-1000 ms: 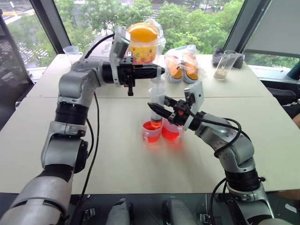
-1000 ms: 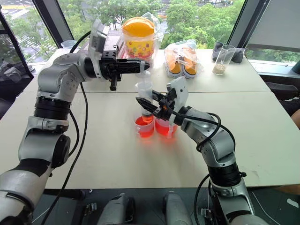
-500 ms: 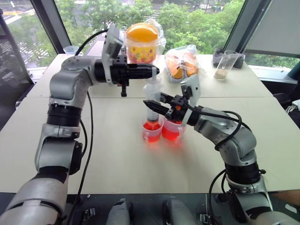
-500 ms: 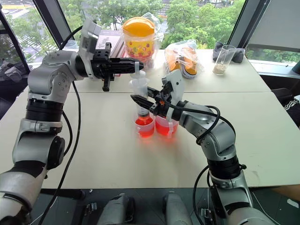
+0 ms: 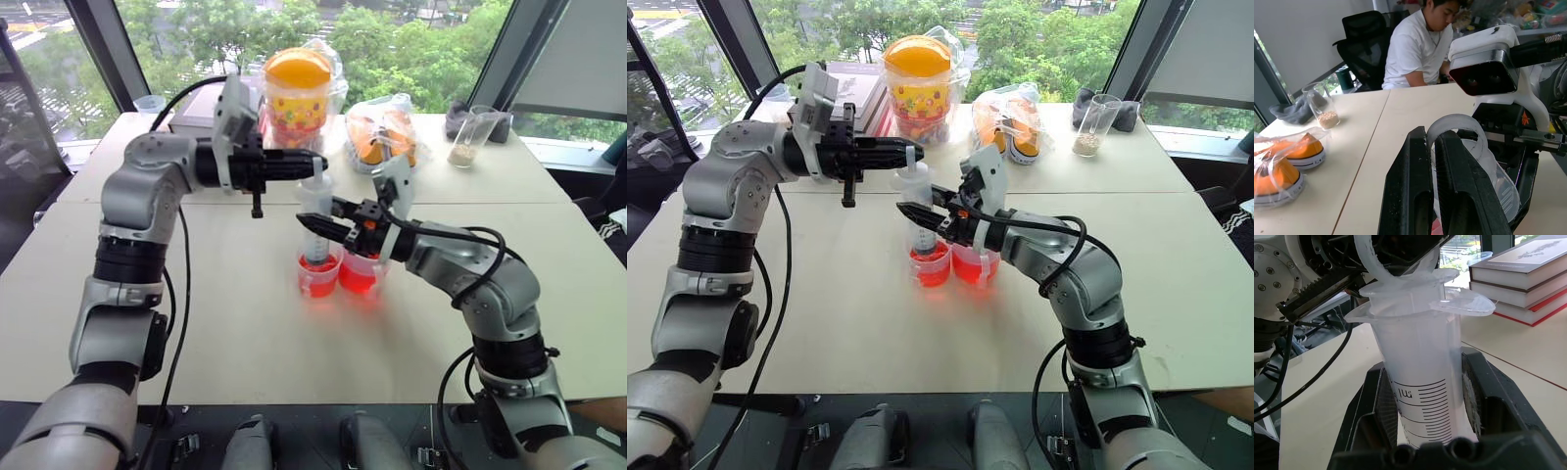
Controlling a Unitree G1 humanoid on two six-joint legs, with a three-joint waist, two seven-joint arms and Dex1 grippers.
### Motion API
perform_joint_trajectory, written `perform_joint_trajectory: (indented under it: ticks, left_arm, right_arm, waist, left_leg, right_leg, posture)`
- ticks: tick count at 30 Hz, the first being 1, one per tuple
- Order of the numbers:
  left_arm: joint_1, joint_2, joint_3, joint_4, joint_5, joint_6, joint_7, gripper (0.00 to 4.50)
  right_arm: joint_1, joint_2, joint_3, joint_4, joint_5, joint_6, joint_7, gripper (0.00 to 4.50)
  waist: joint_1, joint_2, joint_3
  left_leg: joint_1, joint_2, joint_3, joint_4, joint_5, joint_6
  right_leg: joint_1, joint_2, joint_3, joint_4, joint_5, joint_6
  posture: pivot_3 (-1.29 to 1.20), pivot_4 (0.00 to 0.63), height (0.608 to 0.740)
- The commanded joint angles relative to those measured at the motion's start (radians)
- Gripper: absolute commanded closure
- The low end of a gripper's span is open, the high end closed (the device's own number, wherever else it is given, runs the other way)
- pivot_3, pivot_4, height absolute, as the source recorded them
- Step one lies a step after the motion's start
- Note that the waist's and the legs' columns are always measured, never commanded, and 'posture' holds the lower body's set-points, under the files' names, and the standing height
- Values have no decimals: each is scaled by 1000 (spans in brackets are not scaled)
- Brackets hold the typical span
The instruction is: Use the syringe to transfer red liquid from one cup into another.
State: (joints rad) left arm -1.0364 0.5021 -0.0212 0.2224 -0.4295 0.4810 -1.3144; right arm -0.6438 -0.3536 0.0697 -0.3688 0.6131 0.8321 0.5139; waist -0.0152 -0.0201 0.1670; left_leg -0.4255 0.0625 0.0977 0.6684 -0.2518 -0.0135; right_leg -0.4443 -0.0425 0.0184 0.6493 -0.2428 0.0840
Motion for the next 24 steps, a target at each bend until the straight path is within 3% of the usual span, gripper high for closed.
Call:
perform_joint_trajectory:
  ticks: [1, 2, 10, 19, 22, 24]
  left_arm:
    - [9, 13, -29, 0, -28, 69, -35, 4397]
    - [-3, 29, -5, 7, -42, 91, -28, 4397]
    - [-32, 121, 114, 3, -149, 227, 3, 443]
    - [152, 225, 95, -148, -182, 278, -16, 443]
    - [203, 224, 83, -183, -179, 266, -8, 443]
    - [228, 209, 69, -199, -167, 247, 8, 443]
  right_arm:
    - [-65, 14, -90, -43, -5, -103, -26, 3029]
    - [-50, 15, -80, -36, -12, -106, -20, 3029]
    - [5, 18, -38, -12, -29, -121, 8, 3029]
    - [-57, 15, -98, -8, 24, -50, -24, 3029]
    - [-175, 12, -207, 19, 113, 60, -111, 3029]
    - [-344, -16, -327, 105, 188, 168, -214, 3029]
  waist:
    - [-2, 0, 0]
    - [-3, 0, 0]
    - [-2, 0, 0]
    - [-3, 0, 0]
    - [0, 0, 0]
    - [0, 1, 1]
  left_leg:
    - [0, 0, 0, 0, 0, 0]
    - [0, 0, 0, 0, 0, 0]
    - [0, 0, 0, 0, 0, 0]
    - [1, 1, 0, -1, 0, 0]
    - [0, 1, 1, 0, 0, 0]
    - [0, 0, 1, 0, 0, 0]
  right_leg:
    - [0, 0, 0, 0, 0, 0]
    - [0, 0, 0, 0, 0, 0]
    - [0, 0, 0, 0, 0, 0]
    - [0, 0, 0, 1, 0, 0]
    - [0, -1, 0, 1, 0, 0]
    - [0, -1, 0, 1, 0, 0]
  posture:
    - [0, 150, 740]
    - [0, 150, 740]
    - [0, 150, 740]
    - [0, 150, 740]
    - [0, 150, 740]
    - [0, 150, 740]
